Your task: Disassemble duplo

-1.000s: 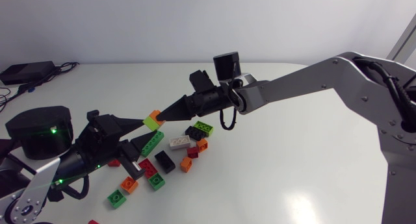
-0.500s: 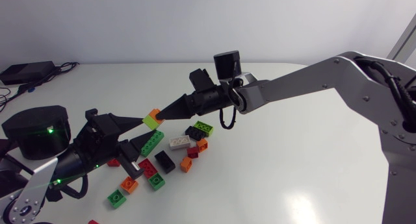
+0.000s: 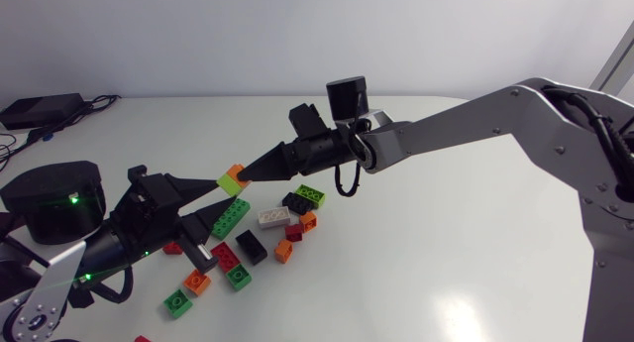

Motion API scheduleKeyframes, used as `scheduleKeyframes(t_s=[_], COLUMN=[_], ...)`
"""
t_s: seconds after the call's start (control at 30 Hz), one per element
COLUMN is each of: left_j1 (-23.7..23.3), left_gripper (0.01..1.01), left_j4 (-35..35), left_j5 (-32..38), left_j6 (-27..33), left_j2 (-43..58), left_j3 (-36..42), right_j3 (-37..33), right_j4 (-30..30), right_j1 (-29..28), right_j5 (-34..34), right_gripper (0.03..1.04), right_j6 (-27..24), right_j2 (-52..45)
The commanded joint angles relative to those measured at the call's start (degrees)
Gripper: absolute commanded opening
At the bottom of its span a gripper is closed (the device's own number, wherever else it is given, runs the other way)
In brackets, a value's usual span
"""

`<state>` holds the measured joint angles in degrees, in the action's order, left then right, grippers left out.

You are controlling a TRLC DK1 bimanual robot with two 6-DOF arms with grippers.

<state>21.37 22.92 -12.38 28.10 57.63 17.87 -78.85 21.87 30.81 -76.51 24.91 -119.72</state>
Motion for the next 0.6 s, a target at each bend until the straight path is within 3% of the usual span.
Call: scheduleKeyframes(t_s=[0.0,0.57], left_j1=[-0.10,-1.06], left_gripper=[0.139,0.139], left_j4=[0.99,1.17], left_j5=[-2.30,-2.30], left_j6=[-1.38,-1.47], left_j2=[-1.38,-1.46], left_j3=[-0.82,-0.82], right_j3=[0.19,-0.69], right_j4=[2.30,2.04], right_j1=[-1.28,-4.35], right_j5=[0.66,1.45], right_gripper=[0.09,0.09], right_j6=[-1.97,-1.70], right_j2=[1.07,0.98])
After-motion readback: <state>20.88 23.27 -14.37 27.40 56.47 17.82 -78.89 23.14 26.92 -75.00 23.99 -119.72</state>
